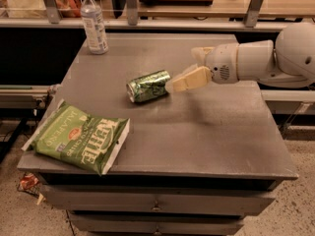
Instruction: Knock green can over
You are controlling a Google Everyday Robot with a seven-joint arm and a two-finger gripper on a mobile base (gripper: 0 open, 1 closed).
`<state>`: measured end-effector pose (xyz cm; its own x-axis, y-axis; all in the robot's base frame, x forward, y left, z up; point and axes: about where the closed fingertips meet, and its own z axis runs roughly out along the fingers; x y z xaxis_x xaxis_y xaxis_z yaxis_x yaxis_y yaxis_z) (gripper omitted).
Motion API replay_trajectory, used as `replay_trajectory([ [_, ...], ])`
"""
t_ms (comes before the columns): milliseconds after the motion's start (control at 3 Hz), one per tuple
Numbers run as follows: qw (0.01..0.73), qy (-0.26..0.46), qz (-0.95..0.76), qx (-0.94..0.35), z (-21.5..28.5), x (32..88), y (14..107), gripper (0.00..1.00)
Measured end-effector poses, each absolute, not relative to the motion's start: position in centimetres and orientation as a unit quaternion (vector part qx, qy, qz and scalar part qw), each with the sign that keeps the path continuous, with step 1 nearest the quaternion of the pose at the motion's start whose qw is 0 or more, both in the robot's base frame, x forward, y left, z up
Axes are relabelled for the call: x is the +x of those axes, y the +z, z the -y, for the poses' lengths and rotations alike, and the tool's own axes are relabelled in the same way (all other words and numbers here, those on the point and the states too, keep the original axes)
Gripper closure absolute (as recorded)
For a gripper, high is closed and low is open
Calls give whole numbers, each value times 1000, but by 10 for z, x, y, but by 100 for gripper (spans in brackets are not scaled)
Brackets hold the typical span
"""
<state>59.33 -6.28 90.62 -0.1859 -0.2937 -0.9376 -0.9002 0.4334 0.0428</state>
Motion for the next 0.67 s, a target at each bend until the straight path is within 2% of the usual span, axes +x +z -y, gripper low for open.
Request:
replay_trajectory([
  [667,487,255,-707,-446,136,611,922,0],
])
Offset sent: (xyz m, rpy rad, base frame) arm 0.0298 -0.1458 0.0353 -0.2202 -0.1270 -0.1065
